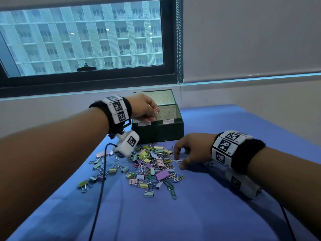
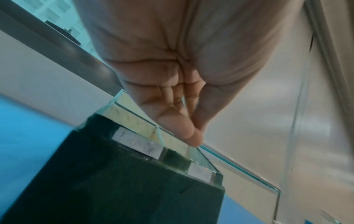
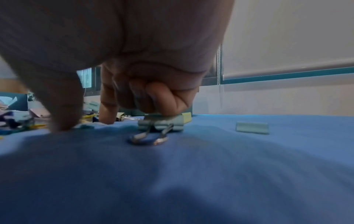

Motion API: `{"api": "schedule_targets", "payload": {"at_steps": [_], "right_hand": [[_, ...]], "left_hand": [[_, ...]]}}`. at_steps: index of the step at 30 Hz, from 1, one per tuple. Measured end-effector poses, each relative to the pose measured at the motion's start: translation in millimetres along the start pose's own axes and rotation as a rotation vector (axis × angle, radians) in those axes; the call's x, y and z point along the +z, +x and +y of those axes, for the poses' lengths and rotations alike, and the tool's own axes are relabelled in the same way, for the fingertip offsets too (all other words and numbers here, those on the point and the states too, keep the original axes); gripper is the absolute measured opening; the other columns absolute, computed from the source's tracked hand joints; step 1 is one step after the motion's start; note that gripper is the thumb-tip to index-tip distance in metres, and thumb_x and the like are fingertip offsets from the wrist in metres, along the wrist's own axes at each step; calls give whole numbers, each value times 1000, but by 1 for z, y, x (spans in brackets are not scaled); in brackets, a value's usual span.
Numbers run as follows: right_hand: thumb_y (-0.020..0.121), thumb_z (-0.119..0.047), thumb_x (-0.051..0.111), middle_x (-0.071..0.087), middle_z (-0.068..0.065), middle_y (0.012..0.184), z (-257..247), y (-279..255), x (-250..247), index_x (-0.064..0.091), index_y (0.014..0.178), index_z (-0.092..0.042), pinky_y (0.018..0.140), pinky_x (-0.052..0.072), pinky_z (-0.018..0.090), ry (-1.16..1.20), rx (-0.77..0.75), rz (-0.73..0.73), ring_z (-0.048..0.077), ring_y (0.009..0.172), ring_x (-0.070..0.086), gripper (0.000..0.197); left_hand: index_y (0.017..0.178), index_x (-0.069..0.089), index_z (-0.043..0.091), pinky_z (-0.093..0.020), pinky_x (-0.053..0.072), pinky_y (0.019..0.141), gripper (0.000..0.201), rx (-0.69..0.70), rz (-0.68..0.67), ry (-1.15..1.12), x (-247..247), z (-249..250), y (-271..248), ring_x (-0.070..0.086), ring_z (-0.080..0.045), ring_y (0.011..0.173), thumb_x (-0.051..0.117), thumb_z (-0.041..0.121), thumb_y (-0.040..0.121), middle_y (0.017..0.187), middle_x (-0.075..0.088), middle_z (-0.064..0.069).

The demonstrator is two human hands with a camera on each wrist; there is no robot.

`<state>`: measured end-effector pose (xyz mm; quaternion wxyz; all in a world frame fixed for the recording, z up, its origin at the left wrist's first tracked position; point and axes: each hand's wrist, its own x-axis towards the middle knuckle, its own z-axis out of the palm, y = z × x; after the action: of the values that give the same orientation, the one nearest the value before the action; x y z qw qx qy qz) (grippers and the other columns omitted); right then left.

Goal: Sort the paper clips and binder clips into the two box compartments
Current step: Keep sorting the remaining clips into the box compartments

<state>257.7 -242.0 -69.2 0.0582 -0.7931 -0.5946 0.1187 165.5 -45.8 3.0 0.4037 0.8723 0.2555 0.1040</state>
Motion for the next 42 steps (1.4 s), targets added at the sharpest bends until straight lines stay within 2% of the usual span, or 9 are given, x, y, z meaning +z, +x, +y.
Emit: {"api": "schedule_targets", "payload": {"at_steps": [5,10,15,19,22,26,34,39,42], "right_hand": [[80,-26,74,58,-13,69,4,5,0,71,80,-23,66,46,25,-16,-10,36,7,63,53,5],[84,-22,70,60,-10,73,5,7,1,65,79,-22,68,45,25,-23,17,28,6,65,53,7],[93,-23,58,47,-14,71,5,8,0,53,87,-22,58,35,19,-48,-20,96,7,66,46,8],[95,-23,53,49,-11,78,-6,12,-11,50,91,-24,70,37,27,-136,-42,45,17,77,47,6],[97,-20,50,52,-4,90,-13,34,-43,55,98,-18,73,36,26,-163,-2,212,18,83,49,5],[94,-19,54,61,2,97,-16,83,-73,58,95,-17,74,40,27,-132,124,404,25,95,59,5],[90,-7,51,61,-2,130,-23,107,-64,66,123,-28,87,46,27,-320,197,256,23,112,60,42],[84,-9,54,68,-2,104,-34,59,-54,71,100,-24,84,48,27,-153,83,449,22,100,63,27],[85,-21,62,66,-9,86,-40,19,-27,69,92,-26,75,49,28,-214,93,100,16,86,63,11]], "left_hand": [[85,63,5,-20,55,51,11,0,85,-105,16,9,22,62,-13,60,61,-5,89,78,67,-13],[112,59,-6,-32,59,68,22,-18,87,-145,17,9,21,68,-25,75,57,-8,90,97,68,-27],[114,62,10,-24,59,62,20,86,92,43,-13,-3,-28,69,-14,71,58,8,95,91,72,-13],[112,67,21,-32,56,75,19,20,-206,105,-34,-43,-95,68,-14,84,61,20,94,102,74,-2],[114,68,30,-32,55,84,23,-17,-401,244,-39,-73,-130,66,-14,88,65,28,92,107,73,2],[124,57,43,-16,41,92,34,40,-217,814,-34,-93,-140,53,8,92,57,50,91,119,58,26],[120,62,40,-27,46,96,27,164,-108,688,-12,-99,-120,57,-3,101,58,36,93,113,62,19],[117,63,46,-26,48,88,29,177,-248,670,-7,-99,-118,56,-3,98,64,44,88,105,57,20],[116,64,43,-27,49,85,32,160,-283,724,-3,-98,-117,57,-7,88,68,45,85,100,56,19]]}}
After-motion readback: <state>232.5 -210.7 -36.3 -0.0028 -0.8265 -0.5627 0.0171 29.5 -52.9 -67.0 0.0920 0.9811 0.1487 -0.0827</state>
